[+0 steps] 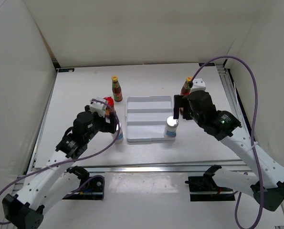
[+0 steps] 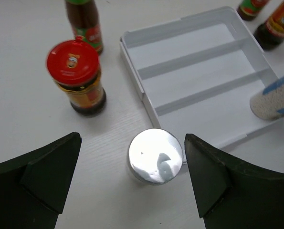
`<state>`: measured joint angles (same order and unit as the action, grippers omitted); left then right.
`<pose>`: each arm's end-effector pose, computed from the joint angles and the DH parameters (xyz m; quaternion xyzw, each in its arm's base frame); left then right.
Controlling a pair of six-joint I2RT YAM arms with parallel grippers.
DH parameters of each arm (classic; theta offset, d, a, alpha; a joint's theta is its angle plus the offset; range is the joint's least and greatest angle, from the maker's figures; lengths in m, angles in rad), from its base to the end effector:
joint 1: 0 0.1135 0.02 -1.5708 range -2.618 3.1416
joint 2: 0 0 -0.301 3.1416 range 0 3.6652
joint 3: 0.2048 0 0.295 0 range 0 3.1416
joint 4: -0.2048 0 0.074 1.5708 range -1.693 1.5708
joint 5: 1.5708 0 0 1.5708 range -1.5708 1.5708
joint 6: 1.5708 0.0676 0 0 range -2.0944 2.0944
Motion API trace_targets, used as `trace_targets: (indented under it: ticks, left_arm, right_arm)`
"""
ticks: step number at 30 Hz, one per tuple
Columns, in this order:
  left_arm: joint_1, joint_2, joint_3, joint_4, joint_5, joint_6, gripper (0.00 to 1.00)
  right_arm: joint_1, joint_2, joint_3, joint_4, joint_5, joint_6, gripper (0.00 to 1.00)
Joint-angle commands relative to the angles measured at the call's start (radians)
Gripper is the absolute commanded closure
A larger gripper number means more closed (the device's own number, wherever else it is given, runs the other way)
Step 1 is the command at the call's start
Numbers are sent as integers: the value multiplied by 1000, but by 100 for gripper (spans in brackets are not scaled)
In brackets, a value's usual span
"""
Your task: Organize the condiment bottles
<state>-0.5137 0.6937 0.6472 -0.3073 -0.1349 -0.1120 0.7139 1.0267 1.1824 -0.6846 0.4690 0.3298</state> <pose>0.1892 -0.0963 0.3036 0.1256 0.8099 -0.1229 0.5597 0.2136 0.1446 0.4073 -0.0475 0.8502 0.0666 0.5201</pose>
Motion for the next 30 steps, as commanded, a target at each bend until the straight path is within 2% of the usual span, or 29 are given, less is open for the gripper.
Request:
trace_targets:
  ticks: [1, 6, 15, 17, 20, 21, 24, 25, 27, 28, 30]
  left_arm:
    - [-3, 78, -8, 39, 178, 6, 0]
    - [-45, 153, -18, 53, 236, 6, 0]
    - [-72, 285, 2, 20, 104, -37, 0]
    - [-72, 294, 2, 20, 81, -48, 7]
    - [-72, 294, 2, 11, 57, -48, 24]
    - [-72, 294, 2, 11, 48, -48, 35]
    - [-72, 285, 2, 11, 9, -48, 53]
    - [-72, 285, 2, 11, -11, -48, 68]
    - [-72, 273, 11, 11, -41, -48, 83]
    - [-72, 261, 20, 11, -58, -48, 89]
    - [-72, 260, 43, 11, -92, -48, 89]
  right_arm:
    - [2, -2, -13, -18, 17, 6, 0]
    - [2, -2, -24, -18, -20, 17, 0]
    - [2, -13, -24, -27, -9, 6, 0]
    - [2, -22, -33, -27, -9, 6, 0]
    - [2, -22, -33, -27, -9, 6, 0]
    - [2, -22, -33, -27, -9, 6, 0]
    - [2, -31, -33, -27, -9, 6, 0]
    - [2, -31, -33, -27, -9, 6, 0]
    - [2, -31, -43, -36, -9, 6, 0]
    - [2, -31, -43, -36, -9, 6, 0]
    - [2, -40, -43, -36, 0, 6, 0]
